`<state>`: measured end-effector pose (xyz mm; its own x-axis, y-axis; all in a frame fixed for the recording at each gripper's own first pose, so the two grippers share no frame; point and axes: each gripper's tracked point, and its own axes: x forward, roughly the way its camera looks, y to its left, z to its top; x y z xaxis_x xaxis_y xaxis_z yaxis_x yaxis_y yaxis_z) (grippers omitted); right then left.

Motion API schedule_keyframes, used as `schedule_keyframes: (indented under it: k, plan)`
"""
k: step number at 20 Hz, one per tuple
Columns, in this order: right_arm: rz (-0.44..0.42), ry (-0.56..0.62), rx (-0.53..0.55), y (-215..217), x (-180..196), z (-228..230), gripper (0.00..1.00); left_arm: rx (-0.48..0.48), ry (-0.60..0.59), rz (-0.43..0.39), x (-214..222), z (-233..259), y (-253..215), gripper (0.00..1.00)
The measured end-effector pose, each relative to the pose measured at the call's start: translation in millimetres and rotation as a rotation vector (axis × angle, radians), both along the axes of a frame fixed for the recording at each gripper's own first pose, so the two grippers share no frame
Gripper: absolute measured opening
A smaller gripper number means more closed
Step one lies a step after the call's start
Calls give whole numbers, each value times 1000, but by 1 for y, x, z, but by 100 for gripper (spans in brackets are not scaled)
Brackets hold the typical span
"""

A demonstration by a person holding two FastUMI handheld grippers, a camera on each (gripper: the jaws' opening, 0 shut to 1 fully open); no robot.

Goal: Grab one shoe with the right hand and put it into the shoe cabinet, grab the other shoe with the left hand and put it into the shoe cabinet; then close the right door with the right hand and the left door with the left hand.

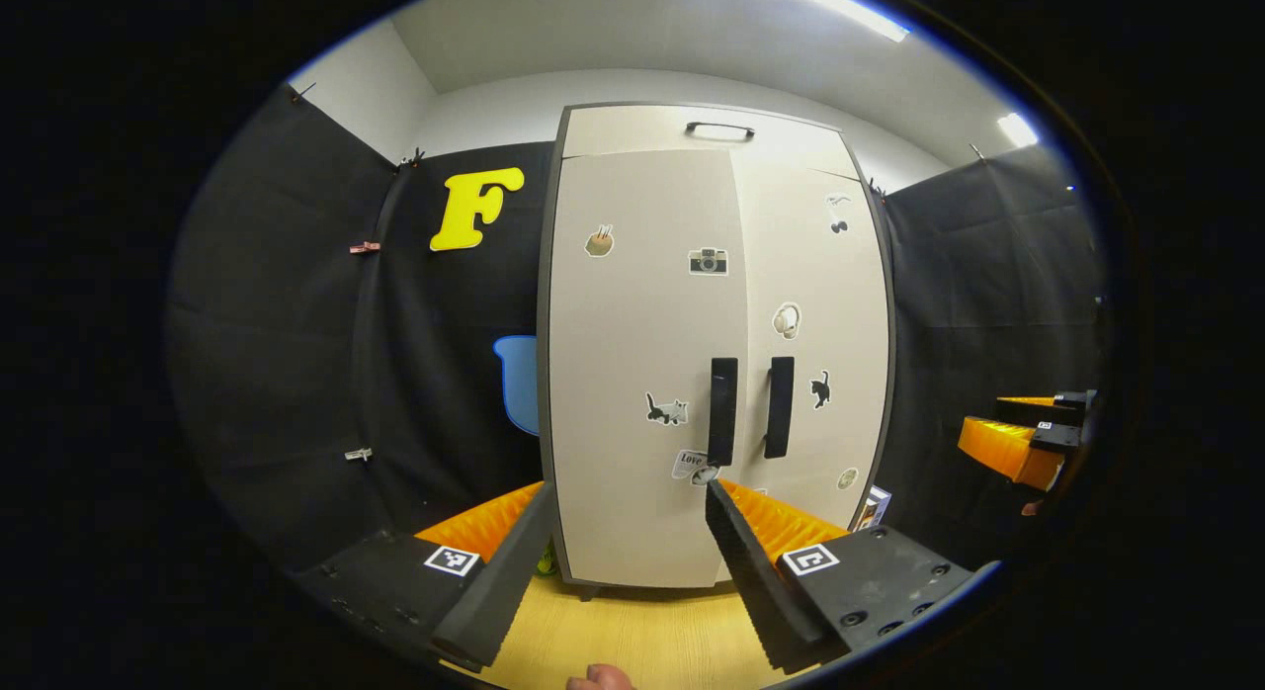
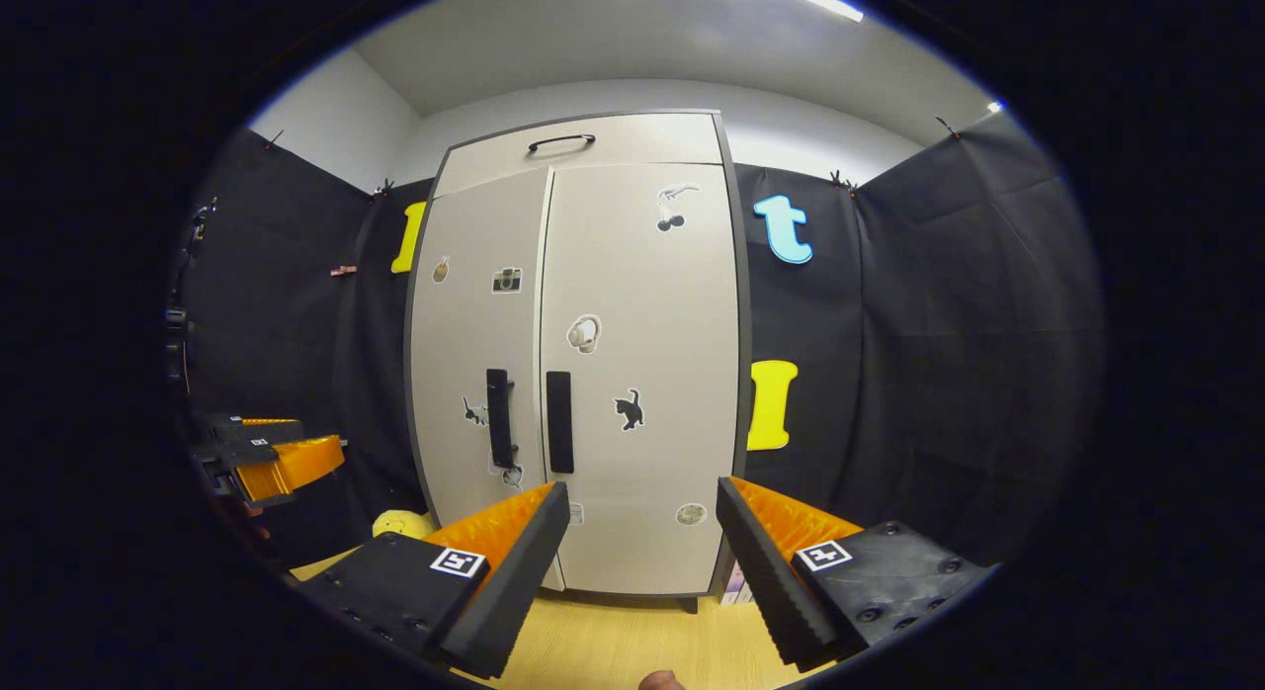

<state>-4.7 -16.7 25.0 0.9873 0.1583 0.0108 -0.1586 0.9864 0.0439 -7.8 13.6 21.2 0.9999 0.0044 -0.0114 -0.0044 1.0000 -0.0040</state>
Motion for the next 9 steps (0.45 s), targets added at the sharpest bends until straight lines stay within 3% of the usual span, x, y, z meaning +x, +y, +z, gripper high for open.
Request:
schedule_keyframes:
  k: [9]
  plan:
    - [-1,16,-4,-2,-1,-5,98,3,10,-4,1,-2,-5,95]
